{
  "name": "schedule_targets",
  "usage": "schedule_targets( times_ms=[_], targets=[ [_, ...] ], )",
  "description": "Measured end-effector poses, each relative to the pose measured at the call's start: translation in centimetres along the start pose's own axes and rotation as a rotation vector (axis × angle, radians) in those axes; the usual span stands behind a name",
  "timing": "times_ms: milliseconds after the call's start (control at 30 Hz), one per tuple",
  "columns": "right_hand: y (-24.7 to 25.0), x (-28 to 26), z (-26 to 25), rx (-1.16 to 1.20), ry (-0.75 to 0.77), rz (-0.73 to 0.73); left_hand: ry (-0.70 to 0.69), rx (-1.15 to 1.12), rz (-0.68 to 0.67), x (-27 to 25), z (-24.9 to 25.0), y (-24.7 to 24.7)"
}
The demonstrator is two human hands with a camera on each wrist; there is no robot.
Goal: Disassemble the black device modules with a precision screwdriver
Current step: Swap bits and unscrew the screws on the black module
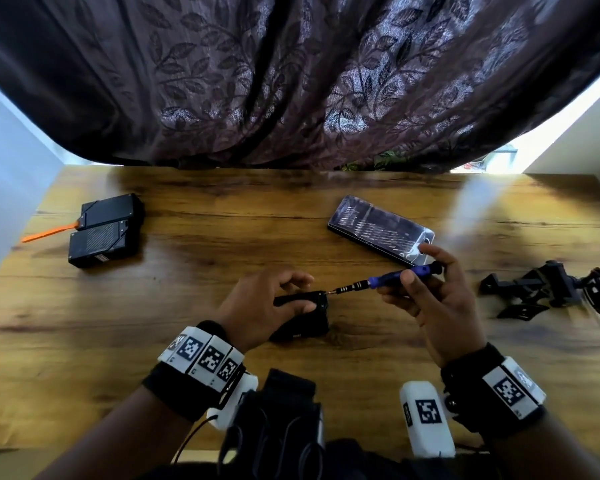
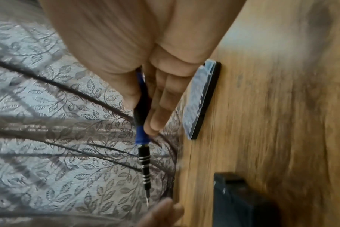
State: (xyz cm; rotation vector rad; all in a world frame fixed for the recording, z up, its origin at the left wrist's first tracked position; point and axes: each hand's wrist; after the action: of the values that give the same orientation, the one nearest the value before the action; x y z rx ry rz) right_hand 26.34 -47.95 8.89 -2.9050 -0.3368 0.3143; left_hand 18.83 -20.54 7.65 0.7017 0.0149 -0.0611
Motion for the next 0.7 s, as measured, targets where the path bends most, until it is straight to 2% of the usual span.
schedule_targets(
  times_ms=[133, 200, 367, 700],
  targets=[
    [0.5, 1.0, 0.2, -0.126, 0.114, 0.041, 0.024, 0.360, -0.208, -0.2, -1.8, -1.2],
    [0.5, 1.6, 0.6, -0.164, 0.128, 0.038, 0.022, 0.430, -0.283, -0.4, -1.7, -1.4],
    [0.1, 2.7, 2.0, -0.278, 0.121, 0.011, 0.046, 0.495, -0.353, -0.5, -1.8, -2.2],
    [-0.7, 4.3, 3.3, -0.377, 0.113, 0.001, 0.039, 0.594, -0.374, -0.6, -1.5, -2.6]
  ],
)
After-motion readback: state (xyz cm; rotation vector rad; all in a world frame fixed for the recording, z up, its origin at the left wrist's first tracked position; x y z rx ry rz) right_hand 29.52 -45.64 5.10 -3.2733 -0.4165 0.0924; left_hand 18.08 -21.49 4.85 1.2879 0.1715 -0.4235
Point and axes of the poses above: each hand's wrist, its own x-axis towards the middle knuckle, its own y-axis out of the back of the hand, z = x × y, and after that the axes turned 4 degrees about -y, right-handed
